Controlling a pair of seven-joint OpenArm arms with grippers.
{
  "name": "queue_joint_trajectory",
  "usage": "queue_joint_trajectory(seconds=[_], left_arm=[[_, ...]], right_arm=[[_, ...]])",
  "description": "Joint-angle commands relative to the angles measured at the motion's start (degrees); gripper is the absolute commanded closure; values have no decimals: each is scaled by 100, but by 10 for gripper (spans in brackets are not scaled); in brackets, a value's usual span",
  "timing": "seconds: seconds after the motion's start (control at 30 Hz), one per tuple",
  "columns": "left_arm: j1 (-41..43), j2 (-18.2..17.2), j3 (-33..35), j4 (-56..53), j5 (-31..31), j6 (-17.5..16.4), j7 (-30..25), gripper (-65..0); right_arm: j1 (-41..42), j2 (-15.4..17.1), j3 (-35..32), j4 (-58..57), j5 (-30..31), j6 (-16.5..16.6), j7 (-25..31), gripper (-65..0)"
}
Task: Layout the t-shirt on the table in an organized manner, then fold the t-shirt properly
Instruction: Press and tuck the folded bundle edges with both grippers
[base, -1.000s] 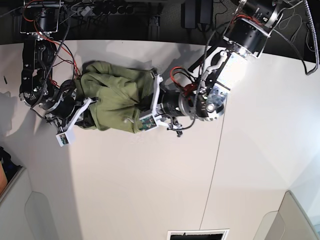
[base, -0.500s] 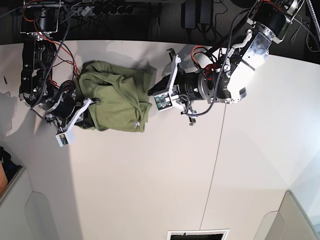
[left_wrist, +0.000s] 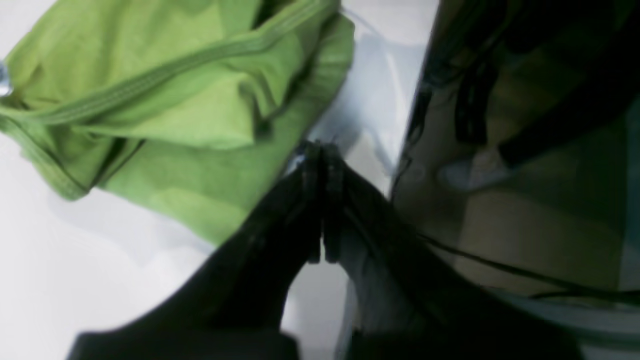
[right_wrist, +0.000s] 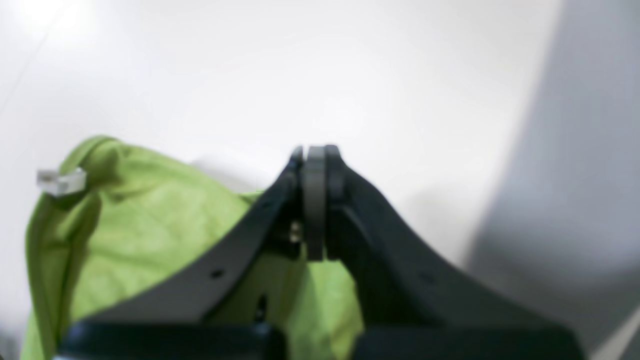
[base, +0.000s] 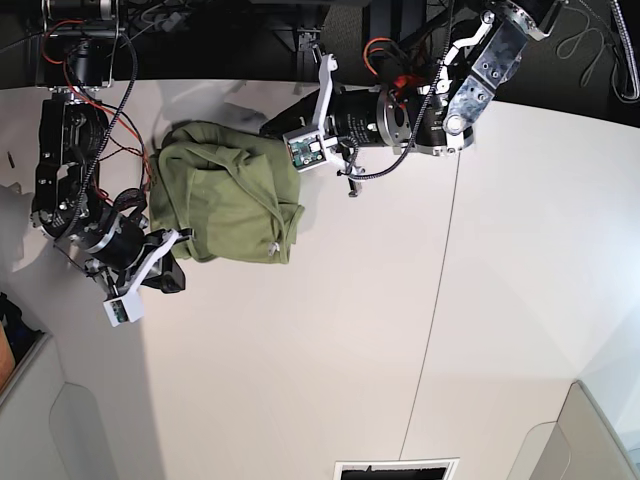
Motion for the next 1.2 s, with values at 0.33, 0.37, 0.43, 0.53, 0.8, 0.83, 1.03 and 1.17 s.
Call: queue_joint_trajectory(seconds=[0.33,0.37,0.43,0.53,0.8,0.83,1.03,1.17], left_arm=[[-640,334,-162,-1576,-37,-23,-343,0],[-706,334,-258,-1637,-39,-23,-391,0],[-839,334,-498,-1744,-46,-23,-511,0],[-1027,341,-855,-1941,-116,-23,-610,0],[-1631,918,-1119,-2894,-149,-23,-629,0],[-1698,984,-1119,-2994,-118,-23,-629,0],[-1941,938,-1270,-3010,-162,-23,-302,0],[-1939,815,-1733,-2732,-772,-23,114,0]], right_arm=[[68,125,-15,-708,118,256,-55,0],[20,166,-15,-673,284,258,-94,0],[-142,221,-13,-551,518,258,-133,0],[-450,225,-13,-260,750,258,-238,0],[-1300,138,-13,588,1172,260,-275,0],[-1360,92,-15,649,1174,260,-302,0],[-1445,-46,59,901,1023,254,-319,0],[-1445,-46,343,1152,1023,254,-321,0]])
